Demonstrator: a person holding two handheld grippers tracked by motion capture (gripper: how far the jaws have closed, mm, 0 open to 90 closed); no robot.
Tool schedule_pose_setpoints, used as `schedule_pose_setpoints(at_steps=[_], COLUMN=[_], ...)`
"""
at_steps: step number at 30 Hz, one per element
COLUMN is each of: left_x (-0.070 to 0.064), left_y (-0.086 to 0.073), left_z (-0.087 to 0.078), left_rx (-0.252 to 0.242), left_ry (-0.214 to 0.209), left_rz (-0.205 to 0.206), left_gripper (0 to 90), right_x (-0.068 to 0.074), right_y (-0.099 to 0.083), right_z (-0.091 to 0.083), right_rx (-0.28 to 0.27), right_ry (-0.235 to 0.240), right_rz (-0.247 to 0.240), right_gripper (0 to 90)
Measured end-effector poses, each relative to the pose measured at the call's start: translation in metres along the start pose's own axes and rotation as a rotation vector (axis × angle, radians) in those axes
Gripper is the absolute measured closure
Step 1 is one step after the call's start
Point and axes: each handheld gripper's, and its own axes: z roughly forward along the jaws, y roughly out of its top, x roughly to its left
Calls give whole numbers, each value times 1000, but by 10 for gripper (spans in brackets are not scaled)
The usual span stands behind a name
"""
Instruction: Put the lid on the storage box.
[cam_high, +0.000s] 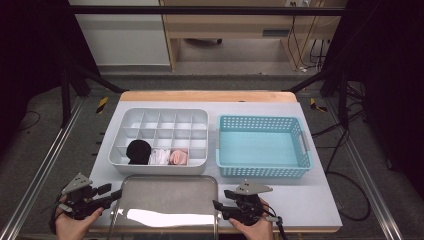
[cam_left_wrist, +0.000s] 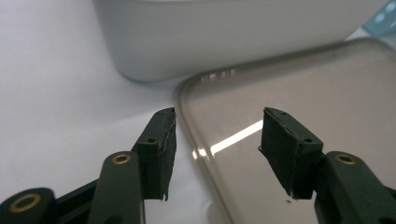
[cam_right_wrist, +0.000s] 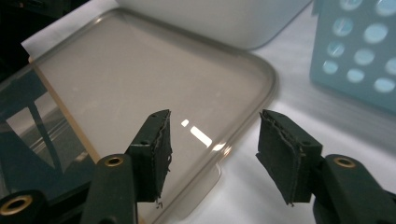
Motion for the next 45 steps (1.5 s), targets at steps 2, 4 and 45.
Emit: schedule_pose_setpoints(at_steps=[2, 4, 45], left_x=[-1, -2, -13], left_y=[-5, -10, -35], left_z=[-1, -2, -7], left_rx=[17, 35, 128], left_ry=[-7, -6, 15], left_rz=[-5, -7, -25], left_gripper=[460, 473, 533], right_x=[2, 5, 20], right_y=[-4, -8, -29], right_z=[1, 2, 6], right_rx=[13, 27, 62], right_ry=[-4, -4, -3], right_rz=[7, 20, 117], right_gripper=[450, 458, 501])
